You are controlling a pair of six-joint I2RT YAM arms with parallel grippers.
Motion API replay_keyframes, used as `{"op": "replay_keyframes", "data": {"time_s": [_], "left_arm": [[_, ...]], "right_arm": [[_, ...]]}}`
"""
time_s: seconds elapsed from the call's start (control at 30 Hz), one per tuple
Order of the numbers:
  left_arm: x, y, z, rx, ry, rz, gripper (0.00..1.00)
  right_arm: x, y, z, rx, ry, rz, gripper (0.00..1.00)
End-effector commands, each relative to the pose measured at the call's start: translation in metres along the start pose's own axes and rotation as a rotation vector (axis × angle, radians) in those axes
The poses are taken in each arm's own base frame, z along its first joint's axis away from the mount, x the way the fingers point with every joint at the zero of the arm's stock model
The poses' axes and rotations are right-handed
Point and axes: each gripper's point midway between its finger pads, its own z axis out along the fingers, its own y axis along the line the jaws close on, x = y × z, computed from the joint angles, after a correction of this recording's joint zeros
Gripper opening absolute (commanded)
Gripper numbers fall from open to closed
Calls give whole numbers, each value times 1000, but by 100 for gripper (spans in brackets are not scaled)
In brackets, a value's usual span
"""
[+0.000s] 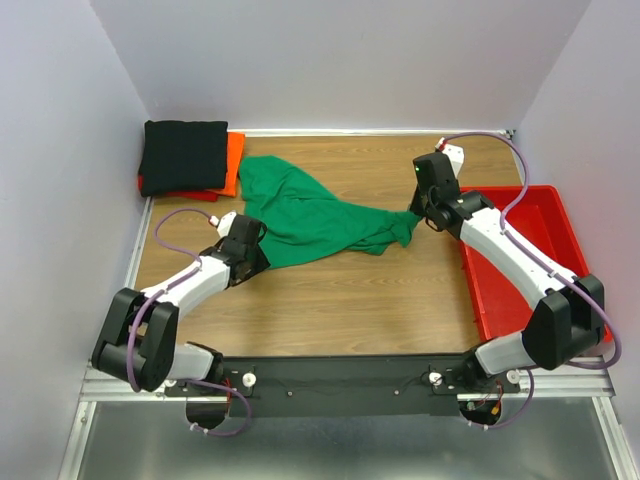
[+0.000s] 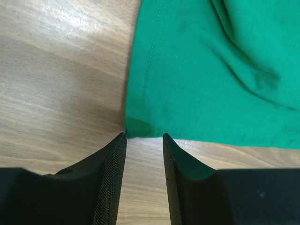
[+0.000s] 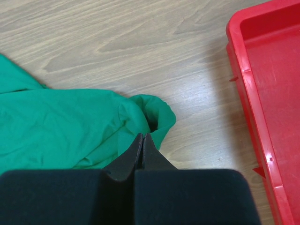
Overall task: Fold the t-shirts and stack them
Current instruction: Flatten the tshirt out
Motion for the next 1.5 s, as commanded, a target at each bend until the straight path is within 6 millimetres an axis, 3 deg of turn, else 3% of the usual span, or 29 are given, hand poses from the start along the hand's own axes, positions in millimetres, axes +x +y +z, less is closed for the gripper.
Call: {"op": "replay_keyframes", "data": {"time_s": [0.0, 0.47, 0.53, 0.57, 0.6, 0.67, 0.77, 0.83, 0.87, 0.9, 0.93, 1.03, 1.17, 1.3, 1.47], "left_arm": [[-11, -3, 3, -32, -39, -9, 45], [-3, 9, 22, -118, -19, 18, 43], [-2, 6, 26, -106, -7, 37, 33], [-3, 3, 26, -94, -6, 45, 17], [-5, 0, 26, -85, -10, 49, 11], [-12, -6, 22, -66, -23, 80, 4], [-45, -16, 5, -58, -104, 108, 0], [-86, -17, -14, -47, -193, 78, 0], [-113, -7, -23, -61, -235, 63, 0], [-119, -13, -32, -35, -253, 75, 0], [-150, -1, -48, -32, -316, 43, 0], [-195, 17, -81, -28, -433, -7, 0], [-230, 14, -117, 19, -524, -22, 0], [-245, 11, -137, 71, -570, -33, 0], [-258, -11, -175, 188, -627, -22, 0]], "right_arm": [[4, 3, 7, -17, 10, 2, 1], [7, 9, 8, -51, 14, -3, 0], [7, 9, 8, -49, 15, -5, 1], [6, 8, 8, -49, 12, -4, 0], [6, 8, 7, -48, 11, -4, 1], [5, 8, 7, -48, 6, 0, 0], [1, 8, 3, -52, -4, 5, 0], [0, 7, 1, -52, -9, 5, 0], [-4, 6, -2, -52, -22, 6, 0], [-6, 5, -3, -49, -30, 7, 0], [-12, 2, -8, -41, -51, 11, 1], [-23, -4, -17, -31, -85, 25, 0], [-36, -5, -33, -49, -122, 61, 0], [-42, -4, -44, -77, -141, 100, 0], [-73, -3, -83, -147, -225, 166, 1]]}}
